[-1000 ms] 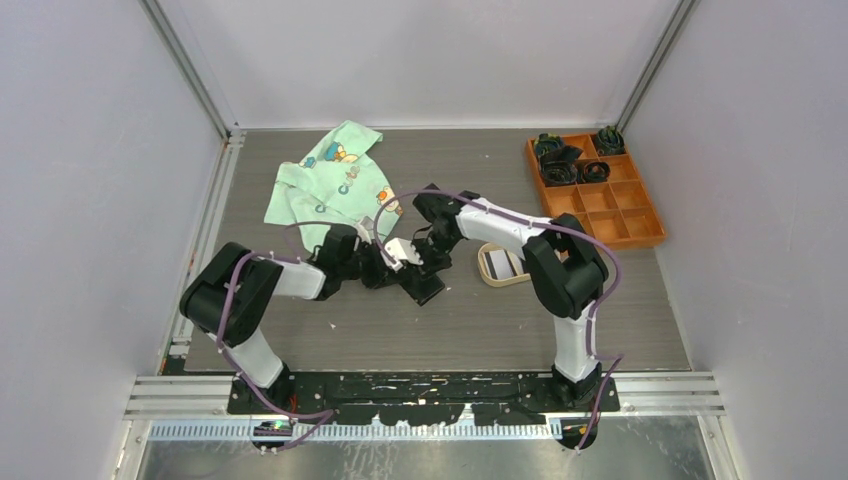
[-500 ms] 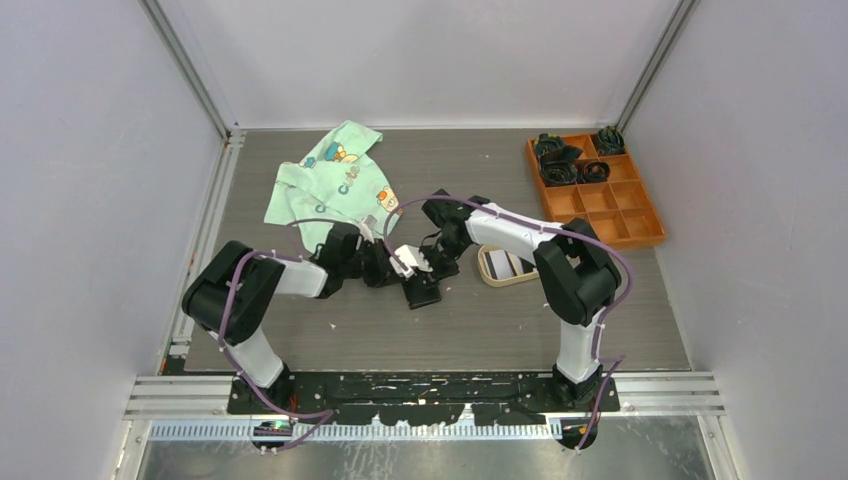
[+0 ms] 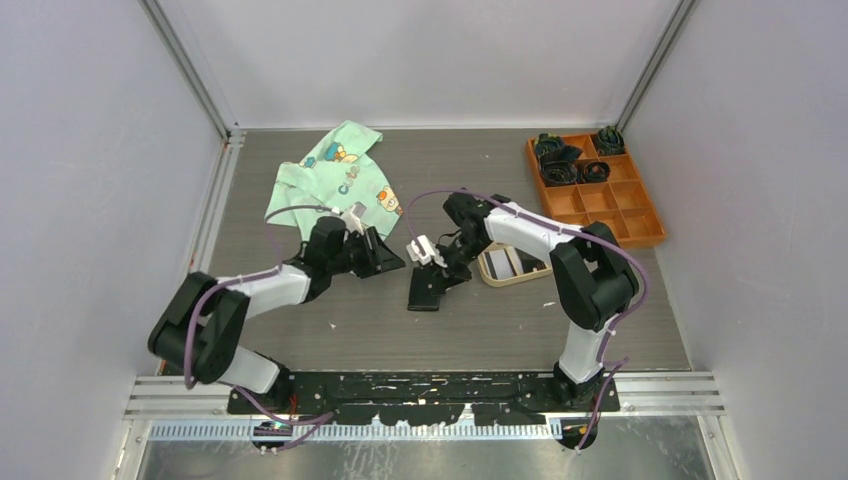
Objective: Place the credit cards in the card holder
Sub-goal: Open the card holder at the center of the board.
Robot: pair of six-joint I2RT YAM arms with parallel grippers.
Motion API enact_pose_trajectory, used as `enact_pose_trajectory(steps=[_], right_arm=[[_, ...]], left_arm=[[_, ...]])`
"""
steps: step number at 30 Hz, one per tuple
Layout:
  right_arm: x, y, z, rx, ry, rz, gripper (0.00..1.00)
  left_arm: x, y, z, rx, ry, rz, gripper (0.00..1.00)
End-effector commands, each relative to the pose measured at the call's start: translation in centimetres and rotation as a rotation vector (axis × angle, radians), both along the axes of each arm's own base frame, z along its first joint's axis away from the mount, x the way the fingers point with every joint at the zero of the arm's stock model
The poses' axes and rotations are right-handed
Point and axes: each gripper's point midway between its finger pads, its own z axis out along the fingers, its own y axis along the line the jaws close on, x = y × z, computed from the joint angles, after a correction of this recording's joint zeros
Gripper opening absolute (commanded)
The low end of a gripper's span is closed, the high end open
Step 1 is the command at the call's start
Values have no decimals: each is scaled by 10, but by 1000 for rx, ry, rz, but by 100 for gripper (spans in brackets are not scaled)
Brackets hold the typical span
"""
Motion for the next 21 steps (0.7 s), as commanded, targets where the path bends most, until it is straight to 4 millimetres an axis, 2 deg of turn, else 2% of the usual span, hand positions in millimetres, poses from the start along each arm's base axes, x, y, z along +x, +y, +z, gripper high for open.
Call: enact_pose_trajectory(steps=[1,6,11,21], right_arm=[[-2,9,30,118,50,-42,1],[-3,16,35,147,100,-62,1],[1,22,40,161,145,-112,1],[2,25,38,145,209,-140,1]], left_arm=[[-4,7,39,-19,-164,-17,41],[-25,20,51,-48,-279,-18,52],[-43,31,61,-97,-430,-5,75],[-70,17,79,-71,-735,-81,78]])
